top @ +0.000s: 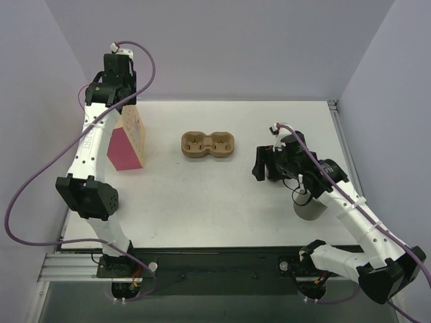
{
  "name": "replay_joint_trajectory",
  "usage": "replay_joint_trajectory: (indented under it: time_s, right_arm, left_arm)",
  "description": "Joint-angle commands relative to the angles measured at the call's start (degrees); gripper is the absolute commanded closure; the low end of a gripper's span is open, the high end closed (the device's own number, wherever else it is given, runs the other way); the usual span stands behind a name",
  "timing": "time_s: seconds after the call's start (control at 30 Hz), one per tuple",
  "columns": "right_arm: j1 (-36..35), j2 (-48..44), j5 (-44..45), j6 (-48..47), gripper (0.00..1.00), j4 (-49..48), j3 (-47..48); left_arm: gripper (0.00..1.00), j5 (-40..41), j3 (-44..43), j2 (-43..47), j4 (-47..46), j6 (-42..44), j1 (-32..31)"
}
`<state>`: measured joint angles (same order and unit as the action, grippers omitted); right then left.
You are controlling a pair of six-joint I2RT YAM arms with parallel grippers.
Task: Pack the takeout coffee
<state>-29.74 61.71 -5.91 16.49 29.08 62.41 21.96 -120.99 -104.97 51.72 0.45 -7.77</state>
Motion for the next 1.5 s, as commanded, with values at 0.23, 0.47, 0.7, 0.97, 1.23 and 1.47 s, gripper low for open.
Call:
replay_joint_trajectory:
  time_s: [0.23, 0.47, 0.7, 0.97, 1.23, 1.47]
  right_arm:
    - [-0.59, -0.63, -0.33, 0.30, 0.34, -1.13, 0.16]
    - [-0.67, -0.72, 0.29, -0.05, 0.34, -1.04, 0.08]
    - [-0.59, -0.72, 0.64, -0.14, 0.34, -1.04, -0.19]
    - [-0.59, -2.29, -0.33, 0.47, 0.34, -0.87, -0.10]
    - [-0.50, -6.43, -3.05, 2.75, 0.34, -0.43, 1.48]
    - [-0.32, -10.55, 1.16, 6.09, 0.34, 0.10, 1.40]
  left_arm:
    - [0.50, -2.53, 5.86, 2.58, -3.91, -0.09, 1.27]
    - [0.51, -3.24, 6.91, -0.23, -5.14, 0.25, 1.44]
    - [0.88, -4.38, 5.94, 0.72, -3.30, 2.27, 1.18]
    - [1.00, -11.23, 7.51, 10.12, -2.24, 6.49, -0.39]
    - [1.00, -6.49, 23.13, 26.12, -2.59, 15.89, -15.41]
    - [1.00, -11.40, 37.72, 39.99, -6.28, 15.72, -29.48]
